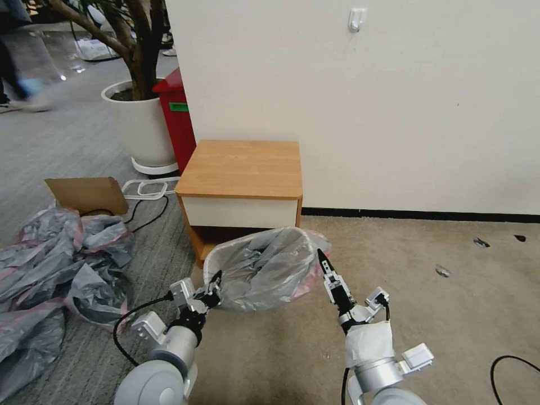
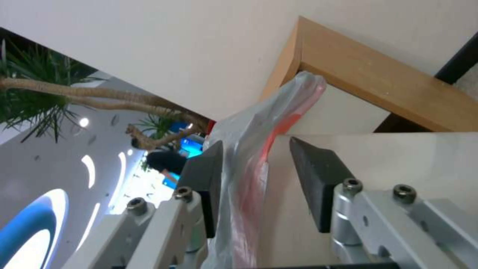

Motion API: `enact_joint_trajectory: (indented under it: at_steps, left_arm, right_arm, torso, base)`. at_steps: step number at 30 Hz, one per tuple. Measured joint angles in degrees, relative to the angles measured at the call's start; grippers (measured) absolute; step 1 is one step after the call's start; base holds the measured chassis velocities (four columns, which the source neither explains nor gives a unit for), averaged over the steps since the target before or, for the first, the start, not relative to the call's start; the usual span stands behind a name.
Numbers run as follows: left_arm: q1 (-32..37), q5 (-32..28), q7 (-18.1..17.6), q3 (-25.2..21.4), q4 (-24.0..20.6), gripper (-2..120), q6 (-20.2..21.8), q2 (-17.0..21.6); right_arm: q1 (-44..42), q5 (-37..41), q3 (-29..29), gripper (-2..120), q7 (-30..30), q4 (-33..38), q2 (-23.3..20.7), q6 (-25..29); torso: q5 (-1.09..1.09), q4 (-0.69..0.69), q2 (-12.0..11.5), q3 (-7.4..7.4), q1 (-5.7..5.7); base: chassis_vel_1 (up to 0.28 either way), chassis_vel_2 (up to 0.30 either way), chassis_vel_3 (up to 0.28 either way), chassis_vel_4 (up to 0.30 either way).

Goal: Pick up the garbage bag from the table and place it over the trash can.

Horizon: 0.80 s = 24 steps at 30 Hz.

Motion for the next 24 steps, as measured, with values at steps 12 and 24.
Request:
enact_joint_trajectory:
  at_steps: [12, 24]
  left_arm:
    - [0.2, 0.2, 0.0, 0.2, 0.0, 4, 0.0, -0.3]
    - [0.6, 0.2, 0.1, 0.3, 0.0, 4, -0.1, -0.4]
  right_arm:
    - [-0.2, -1.4, -1.3, 0, -0.2, 0.3, 1.0, 0.3]
    - [0.4, -1.6, -1.1, 0, 0.0, 0.1, 1.5, 1.7]
  torso:
    - [0.00, 0.00, 0.0, 0.00, 0.00]
    - [0.00, 0.00, 0.0, 0.00, 0.00]
  base:
    - [0.000, 0.000, 0.000, 0.000]
    - [0.000, 0.000, 0.000, 0.000]
